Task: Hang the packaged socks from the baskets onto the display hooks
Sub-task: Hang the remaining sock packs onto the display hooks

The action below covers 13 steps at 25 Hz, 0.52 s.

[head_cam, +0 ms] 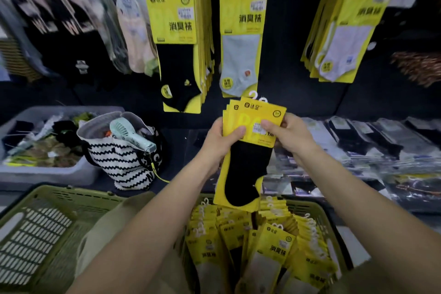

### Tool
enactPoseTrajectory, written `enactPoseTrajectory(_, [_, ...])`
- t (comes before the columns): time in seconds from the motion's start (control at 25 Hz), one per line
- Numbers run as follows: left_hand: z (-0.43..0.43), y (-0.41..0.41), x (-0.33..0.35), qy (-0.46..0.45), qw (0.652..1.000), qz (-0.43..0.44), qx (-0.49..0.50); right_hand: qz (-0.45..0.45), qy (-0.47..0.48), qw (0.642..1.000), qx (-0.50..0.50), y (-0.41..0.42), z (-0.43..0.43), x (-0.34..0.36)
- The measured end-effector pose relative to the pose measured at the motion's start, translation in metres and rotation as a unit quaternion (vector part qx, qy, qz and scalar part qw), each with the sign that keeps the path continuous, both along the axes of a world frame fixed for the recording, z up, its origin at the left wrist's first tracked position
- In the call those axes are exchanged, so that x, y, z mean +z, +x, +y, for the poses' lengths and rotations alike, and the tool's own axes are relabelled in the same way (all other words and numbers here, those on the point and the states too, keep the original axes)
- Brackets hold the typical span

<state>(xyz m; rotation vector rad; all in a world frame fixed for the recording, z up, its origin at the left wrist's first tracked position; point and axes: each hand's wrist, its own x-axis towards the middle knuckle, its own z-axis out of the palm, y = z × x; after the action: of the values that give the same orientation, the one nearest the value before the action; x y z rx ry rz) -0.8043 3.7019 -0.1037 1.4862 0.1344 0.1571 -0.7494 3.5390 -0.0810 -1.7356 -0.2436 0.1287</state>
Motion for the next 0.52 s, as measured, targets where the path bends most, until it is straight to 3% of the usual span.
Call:
enactPoseTrajectory(0.2, [0.008, 0.031, 0.065, 0.042, 0.994, -0.082, 0.054, -0.046, 0.006, 0.999, 0.007, 0.033, 0.005, 0.068])
enactPoseTrajectory(0.36, [0.008, 0.049, 0.097, 0.076, 0.985, -0.136, 0.068, -0.146, 0.007, 0.989, -0.004, 0.052, 0.007, 0.120])
enactPoseTrajectory(0.52, [0.011, 0.063, 0.117, 0.052, 0.983, -0.165, 0.066, -0.189, -0.011, 0.982, 0.015, 0.061, 0.013, 0.151])
